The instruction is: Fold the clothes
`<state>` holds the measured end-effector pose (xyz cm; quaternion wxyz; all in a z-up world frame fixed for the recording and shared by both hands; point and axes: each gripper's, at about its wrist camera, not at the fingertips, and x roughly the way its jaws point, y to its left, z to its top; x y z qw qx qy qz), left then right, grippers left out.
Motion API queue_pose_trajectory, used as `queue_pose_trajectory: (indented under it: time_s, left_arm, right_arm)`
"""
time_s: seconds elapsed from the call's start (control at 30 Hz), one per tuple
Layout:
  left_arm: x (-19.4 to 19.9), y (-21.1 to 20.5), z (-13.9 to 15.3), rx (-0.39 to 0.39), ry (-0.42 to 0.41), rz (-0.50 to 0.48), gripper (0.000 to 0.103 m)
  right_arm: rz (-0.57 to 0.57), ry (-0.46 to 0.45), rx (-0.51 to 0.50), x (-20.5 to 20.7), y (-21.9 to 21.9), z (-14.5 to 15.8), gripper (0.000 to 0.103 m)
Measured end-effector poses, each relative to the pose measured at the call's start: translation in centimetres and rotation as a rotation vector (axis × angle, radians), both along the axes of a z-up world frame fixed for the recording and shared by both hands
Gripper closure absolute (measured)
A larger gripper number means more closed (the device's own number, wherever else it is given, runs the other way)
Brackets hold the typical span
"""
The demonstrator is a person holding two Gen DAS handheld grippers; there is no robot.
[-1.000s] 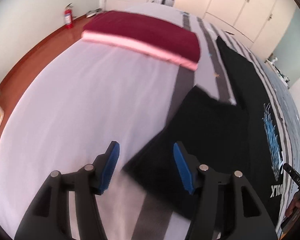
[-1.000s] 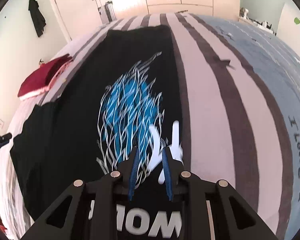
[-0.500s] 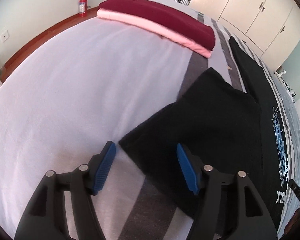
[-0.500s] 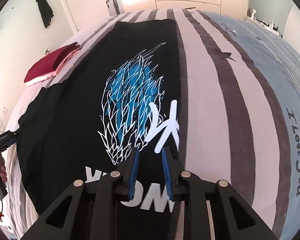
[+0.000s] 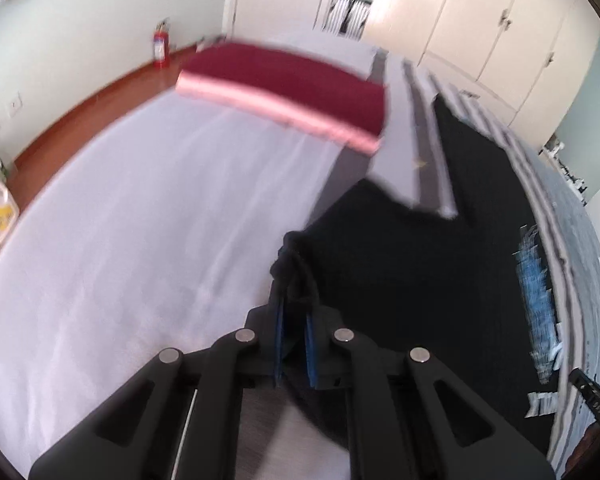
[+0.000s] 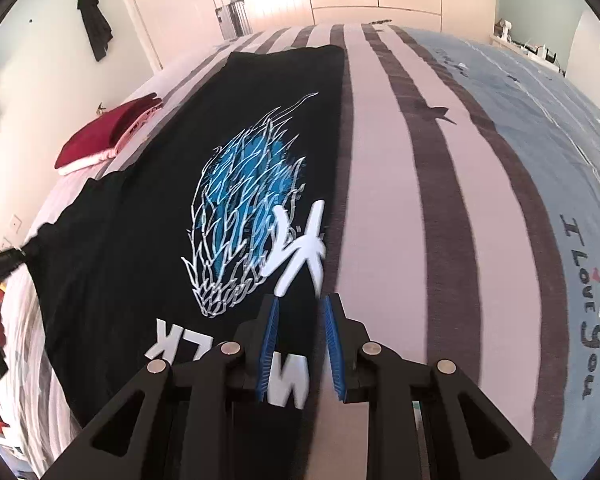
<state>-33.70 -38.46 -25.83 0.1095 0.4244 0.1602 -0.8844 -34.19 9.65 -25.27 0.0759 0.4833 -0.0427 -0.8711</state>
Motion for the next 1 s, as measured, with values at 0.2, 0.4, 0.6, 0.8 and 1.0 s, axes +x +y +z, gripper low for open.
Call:
queue_pose_trajectory:
  time_s: [0.2,0.4,0.6,0.8,1.0]
  left_arm:
    - [-0.3,10.4,6.0,0.010,0.110,-0.186,0.096]
    - [-0.7,21.3,4.6,0.146,0.081,-0.350,0.096]
    - [0.1,25.4,1.3,0.252,-0.049,-0.404,0.093]
    - [2.6,21.5,3.1,0.313,0.002,-0.433,0.082]
    - [3.8,17.4,4.6,0.294,0.034,-0.441,0.066]
  right_arm:
    - [-0.019,0.021,0.002,0.4,2.8,1.4,0.082]
    - [-0.040,0.032,-0.005,1.2,5.2,2.6,0.082]
    - [-0.052,0.012,-0.017,2.2,6.5,2.4,0.082]
    - [-0.056,-0.004,-0.050,2.9,5.6,1.6,0.082]
    - [-0.008,-0.005,-0.094,2.6,2.5,1.5,0.082]
